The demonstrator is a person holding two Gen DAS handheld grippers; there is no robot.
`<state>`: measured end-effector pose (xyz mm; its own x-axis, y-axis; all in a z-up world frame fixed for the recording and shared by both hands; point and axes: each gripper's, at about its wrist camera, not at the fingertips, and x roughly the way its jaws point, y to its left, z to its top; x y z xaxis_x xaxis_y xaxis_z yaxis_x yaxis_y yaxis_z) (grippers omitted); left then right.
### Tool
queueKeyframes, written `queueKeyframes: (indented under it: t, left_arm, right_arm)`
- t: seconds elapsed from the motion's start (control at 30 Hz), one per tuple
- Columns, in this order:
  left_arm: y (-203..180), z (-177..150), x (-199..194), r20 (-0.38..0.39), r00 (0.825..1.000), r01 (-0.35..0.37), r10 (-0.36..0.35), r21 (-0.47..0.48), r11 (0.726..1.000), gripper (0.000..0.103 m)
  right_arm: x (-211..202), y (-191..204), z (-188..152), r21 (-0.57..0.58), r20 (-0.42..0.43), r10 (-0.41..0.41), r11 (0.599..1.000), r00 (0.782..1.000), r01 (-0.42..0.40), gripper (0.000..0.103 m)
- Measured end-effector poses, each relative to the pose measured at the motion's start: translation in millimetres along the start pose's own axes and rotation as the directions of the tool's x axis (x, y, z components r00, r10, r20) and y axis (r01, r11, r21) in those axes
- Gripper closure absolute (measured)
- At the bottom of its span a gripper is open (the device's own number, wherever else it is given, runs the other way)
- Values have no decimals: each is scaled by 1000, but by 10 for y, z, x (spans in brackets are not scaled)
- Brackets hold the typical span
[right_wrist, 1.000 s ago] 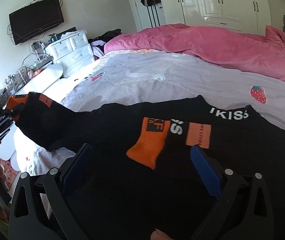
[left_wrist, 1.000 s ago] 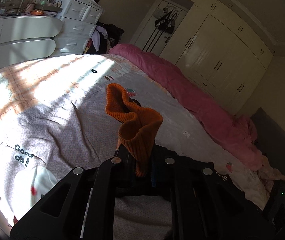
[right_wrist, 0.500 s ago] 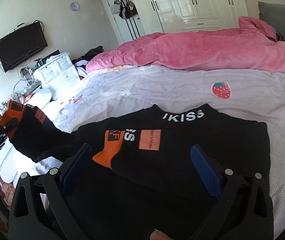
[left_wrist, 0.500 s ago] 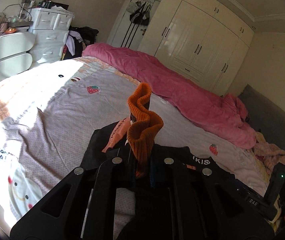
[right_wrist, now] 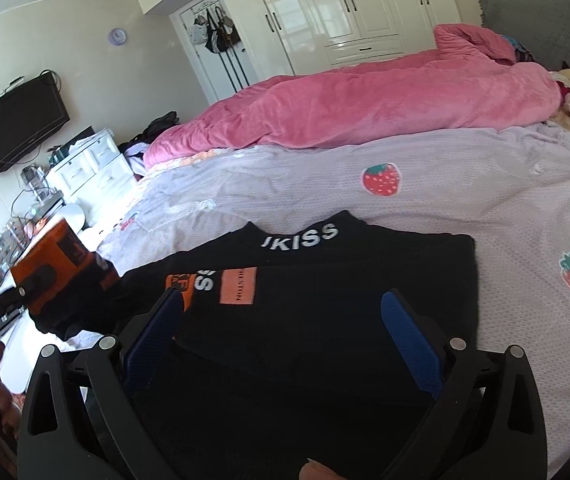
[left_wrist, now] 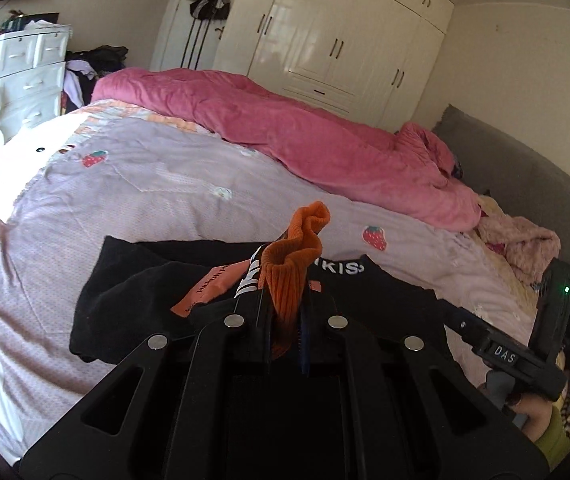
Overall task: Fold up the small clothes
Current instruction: 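Carry the cuff across the shirt body and release it with the left tool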
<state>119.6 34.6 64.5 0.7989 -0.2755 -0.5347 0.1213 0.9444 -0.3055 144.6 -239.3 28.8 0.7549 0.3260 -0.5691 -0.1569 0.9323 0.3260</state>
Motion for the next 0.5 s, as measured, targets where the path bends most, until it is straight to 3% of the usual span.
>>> queueKeyframes:
  t: [0.3, 0.37, 0.43, 0.5]
  left_arm:
    - [-208, -396, 489, -157, 987, 38, -28, 64, 997, 97]
    - [-239, -456, 530, -175, 984, 52, -37, 78, 996, 92]
    - [-266, -493, 542, -190, 981, 64, -46, 92, 994, 76]
    - [-262, -521, 536, -205, 976, 91, -73, 77, 993, 68]
  right_arm:
    - [-51, -231, -41, 38, -3, -35, 999, 999, 35, 5]
    - [-47, -232, -49, 41, -6, -33, 999, 999, 33, 5]
    - [-52, -220, -52, 40, -8, -29, 999, 1000, 29, 5]
    - [-51, -195, -56, 38, -13, -18, 999, 1000, 19, 5]
